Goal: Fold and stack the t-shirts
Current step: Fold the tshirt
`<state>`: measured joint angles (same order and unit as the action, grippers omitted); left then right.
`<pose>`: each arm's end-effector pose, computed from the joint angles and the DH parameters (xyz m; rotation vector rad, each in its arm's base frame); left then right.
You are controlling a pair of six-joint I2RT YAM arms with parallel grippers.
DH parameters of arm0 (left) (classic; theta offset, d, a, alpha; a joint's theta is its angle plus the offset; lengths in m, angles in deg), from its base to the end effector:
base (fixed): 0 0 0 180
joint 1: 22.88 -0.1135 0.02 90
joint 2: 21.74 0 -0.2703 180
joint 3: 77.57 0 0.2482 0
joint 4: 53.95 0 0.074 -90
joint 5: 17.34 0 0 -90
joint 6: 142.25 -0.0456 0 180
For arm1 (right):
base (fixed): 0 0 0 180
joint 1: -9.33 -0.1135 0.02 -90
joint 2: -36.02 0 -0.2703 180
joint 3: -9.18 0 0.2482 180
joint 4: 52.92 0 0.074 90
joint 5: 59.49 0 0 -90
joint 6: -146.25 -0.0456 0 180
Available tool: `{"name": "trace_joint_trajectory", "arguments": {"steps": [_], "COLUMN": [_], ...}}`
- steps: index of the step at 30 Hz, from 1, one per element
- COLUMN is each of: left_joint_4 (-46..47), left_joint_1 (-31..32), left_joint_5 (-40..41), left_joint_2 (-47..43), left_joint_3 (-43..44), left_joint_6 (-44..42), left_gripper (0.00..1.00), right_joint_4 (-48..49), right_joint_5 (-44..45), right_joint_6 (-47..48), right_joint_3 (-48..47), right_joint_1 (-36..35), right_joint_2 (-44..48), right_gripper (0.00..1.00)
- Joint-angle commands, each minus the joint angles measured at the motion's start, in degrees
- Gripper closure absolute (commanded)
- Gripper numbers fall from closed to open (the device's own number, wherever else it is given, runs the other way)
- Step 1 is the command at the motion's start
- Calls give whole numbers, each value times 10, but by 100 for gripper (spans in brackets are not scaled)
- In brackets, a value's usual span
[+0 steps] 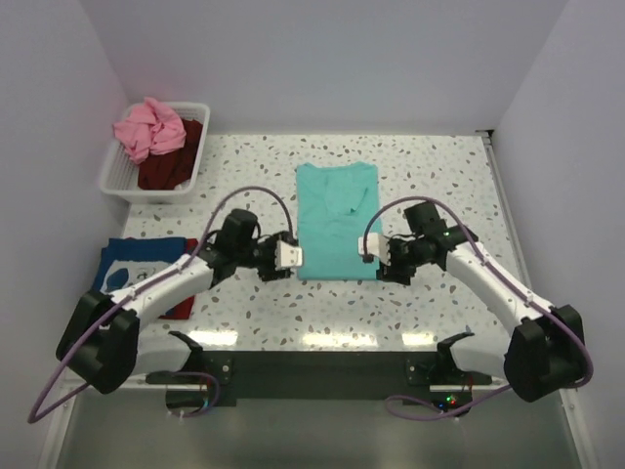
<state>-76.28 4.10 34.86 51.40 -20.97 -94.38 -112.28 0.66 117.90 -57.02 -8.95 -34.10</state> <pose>0.2237 -0.1452 0.2325 1.4861 1.5466 -0.5849 0.2082 0.0927 0.2493 -1.7239 1.8111 0.3991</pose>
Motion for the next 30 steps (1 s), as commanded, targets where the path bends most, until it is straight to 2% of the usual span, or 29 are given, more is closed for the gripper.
{"name": "trace_joint_trajectory", "arguments": {"steps": [1,2,5,9,13,21,30], "left_joint_4": [38,67,113,139,158,155,141], "left_joint_1": [60,73,107,123,129,134,145], "left_joint_5": [95,101,114,123,130,133,138], "left_joint_2": [-19,-18,5,52,74,111,147], "left_joint_3": [-81,-103,-119,-117,-111,-87,-64], "left_joint_6": [-152,-156,-145,-134,-135,-155,-179], "left_gripper": [39,44,47,48,48,53,67], "right_joint_4": [85,98,128,179,224,261,270], "right_joint_5": [51,56,63,81,91,109,131], "right_joint_6": [110,116,145,170,158,162,175], "right_joint_3": [67,79,121,166,174,185,197], "right_joint_1": [-39,-44,-58,-70,-75,-76,-76], "right_joint_2": [9,6,5,-11,-38,-72,-91], "right_gripper": [42,45,49,50,52,55,67]}}
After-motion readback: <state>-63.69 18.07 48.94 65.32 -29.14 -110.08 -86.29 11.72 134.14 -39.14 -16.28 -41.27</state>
